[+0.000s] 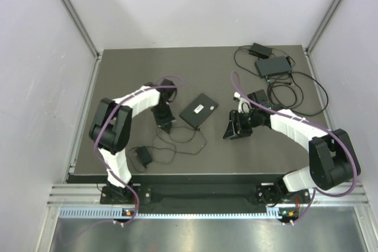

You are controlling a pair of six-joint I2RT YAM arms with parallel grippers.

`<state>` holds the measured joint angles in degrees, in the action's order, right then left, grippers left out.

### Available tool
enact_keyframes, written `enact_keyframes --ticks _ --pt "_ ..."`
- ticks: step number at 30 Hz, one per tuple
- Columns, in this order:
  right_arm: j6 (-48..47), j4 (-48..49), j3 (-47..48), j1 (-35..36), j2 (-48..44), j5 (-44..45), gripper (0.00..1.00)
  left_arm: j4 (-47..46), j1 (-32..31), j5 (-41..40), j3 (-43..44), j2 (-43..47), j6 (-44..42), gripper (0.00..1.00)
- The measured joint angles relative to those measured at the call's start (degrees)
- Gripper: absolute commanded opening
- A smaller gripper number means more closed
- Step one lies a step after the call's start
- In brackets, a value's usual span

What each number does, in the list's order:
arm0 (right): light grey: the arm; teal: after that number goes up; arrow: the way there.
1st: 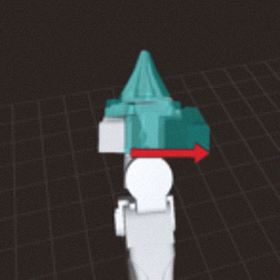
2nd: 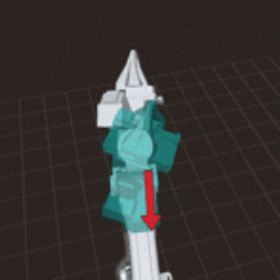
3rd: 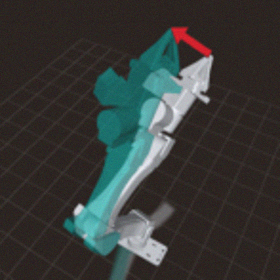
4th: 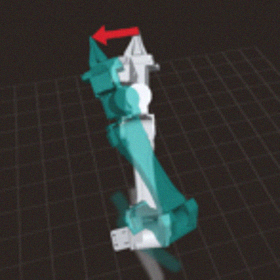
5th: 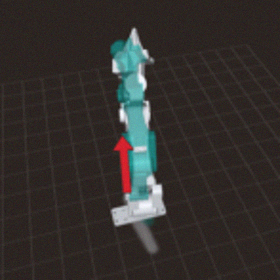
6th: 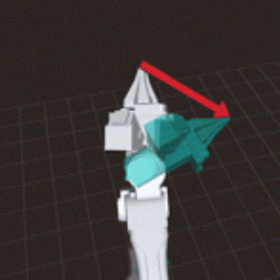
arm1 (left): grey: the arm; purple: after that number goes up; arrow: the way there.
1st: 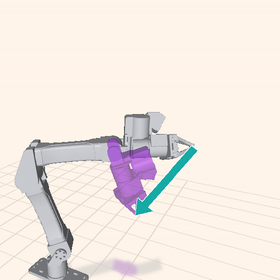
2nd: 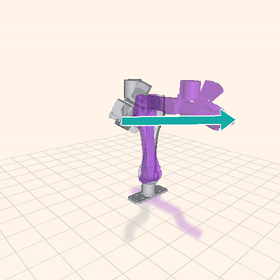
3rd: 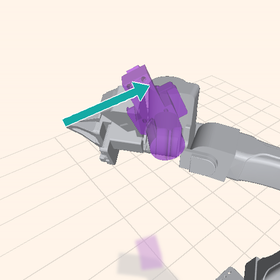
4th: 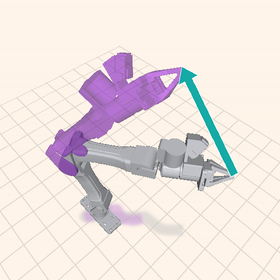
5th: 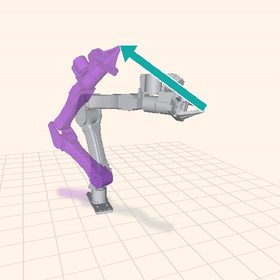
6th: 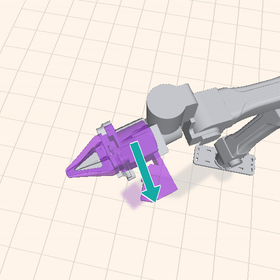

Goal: Pull the plug from the switch port

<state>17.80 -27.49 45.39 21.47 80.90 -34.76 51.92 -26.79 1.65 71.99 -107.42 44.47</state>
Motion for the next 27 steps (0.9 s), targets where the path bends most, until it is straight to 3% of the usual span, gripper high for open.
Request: enact_keyframes --ticks 7,14,16,17,20,24,27 --pt "0.26 -0.07 0.0 0.0 -1.01 0.0 0.48 5.92 16.41 -6.05 10.8 -0.61 -1.6 0.0" --pt "0.24 -0.98 0.0 0.0 -1.01 0.04 0.48 9.73 26.21 -14.71 22.82 -0.7 -2.6 0.01" --pt "0.24 -1.4 0.0 0.0 -1.03 0.09 0.48 9.86 28.13 -14.75 22.97 -0.44 -2.84 0.1" --pt "0.24 -1.6 0.0 0.0 -1.03 0.11 0.48 10.01 28.74 -14.58 22.97 -0.42 -2.84 0.24" --pt "0.22 -2.1 0.0 0.0 -1.03 0.26 0.48 10.01 30.29 -14.12 22.6 -0.33 -2.86 0.46" --pt "0.22 -2.8 0.0 -0.07 -1.18 0.66 0.48 9.86 30.16 -12.59 20.85 -0.17 -2.56 0.61" --pt "0.2 -3.63 0.0 -0.61 -2.34 0.85 0.48 9.92 30.01 -11.32 20.33 -0.17 -2.51 0.62"
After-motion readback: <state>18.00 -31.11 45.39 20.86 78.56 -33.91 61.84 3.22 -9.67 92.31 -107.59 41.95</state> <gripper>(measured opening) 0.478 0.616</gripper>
